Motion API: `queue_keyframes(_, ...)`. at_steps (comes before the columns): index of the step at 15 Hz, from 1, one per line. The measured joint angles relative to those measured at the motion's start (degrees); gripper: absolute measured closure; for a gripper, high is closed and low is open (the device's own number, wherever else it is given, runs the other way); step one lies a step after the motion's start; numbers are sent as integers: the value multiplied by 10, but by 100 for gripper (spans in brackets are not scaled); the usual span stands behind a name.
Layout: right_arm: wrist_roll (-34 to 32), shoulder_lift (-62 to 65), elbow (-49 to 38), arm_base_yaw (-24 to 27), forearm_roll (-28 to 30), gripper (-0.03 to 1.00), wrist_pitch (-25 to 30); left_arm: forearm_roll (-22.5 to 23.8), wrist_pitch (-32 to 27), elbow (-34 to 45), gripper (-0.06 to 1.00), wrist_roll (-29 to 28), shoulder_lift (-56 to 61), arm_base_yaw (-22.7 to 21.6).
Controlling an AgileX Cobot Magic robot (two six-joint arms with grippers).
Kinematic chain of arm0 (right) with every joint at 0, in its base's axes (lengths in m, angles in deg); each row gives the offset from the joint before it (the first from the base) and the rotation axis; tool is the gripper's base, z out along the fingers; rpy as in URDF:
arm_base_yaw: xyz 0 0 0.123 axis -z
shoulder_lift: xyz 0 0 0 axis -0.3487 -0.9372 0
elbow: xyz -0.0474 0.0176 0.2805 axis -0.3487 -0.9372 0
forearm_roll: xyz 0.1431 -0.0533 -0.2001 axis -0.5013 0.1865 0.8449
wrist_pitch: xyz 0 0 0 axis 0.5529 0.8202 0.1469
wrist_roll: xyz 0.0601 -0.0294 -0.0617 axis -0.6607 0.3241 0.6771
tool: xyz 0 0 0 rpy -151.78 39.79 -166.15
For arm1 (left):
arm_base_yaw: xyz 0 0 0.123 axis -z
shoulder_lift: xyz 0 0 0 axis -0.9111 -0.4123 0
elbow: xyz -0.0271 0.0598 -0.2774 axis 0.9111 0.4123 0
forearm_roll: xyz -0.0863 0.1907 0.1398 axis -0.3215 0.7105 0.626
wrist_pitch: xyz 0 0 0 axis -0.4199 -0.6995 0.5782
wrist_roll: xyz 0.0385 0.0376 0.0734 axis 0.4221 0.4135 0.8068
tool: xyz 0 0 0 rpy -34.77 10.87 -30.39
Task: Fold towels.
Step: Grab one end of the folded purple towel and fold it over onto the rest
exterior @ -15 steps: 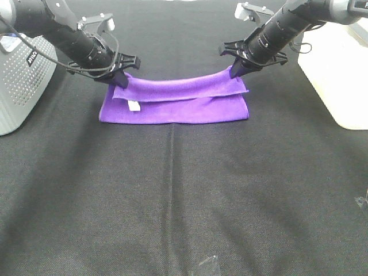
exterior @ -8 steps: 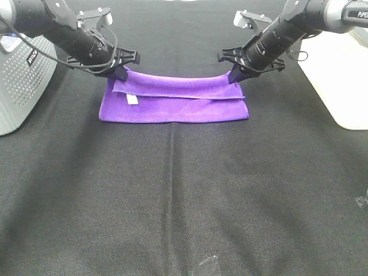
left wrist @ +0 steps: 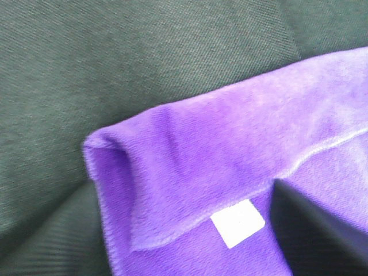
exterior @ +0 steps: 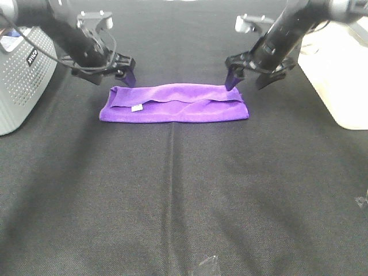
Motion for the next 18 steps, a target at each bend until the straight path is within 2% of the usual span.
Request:
queue_keyframes(2,0,32,5,0,5,15,84,-9,-85,-46,13,-12,-4,-21)
queue_keyframes(4,0,52,5,0,6,15,151,-49,-160,-95,13,-8,-32,-57)
queue_keyframes(8,0,56,5,0,6,15,172,-98,-265,-187,13,7,-130,-83)
queue_keyframes(12,0,56,5,0,6,15,172,-115,-272,-243,13,7,-172,-83)
queue_keyframes(15,0,56,5,0,-4,15,172,-126,-272,-248,14,9,-179,-80)
queue_keyframes(18,0,56,5,0,-7,15,172,-141,-267,-255,19,15,-191,-59)
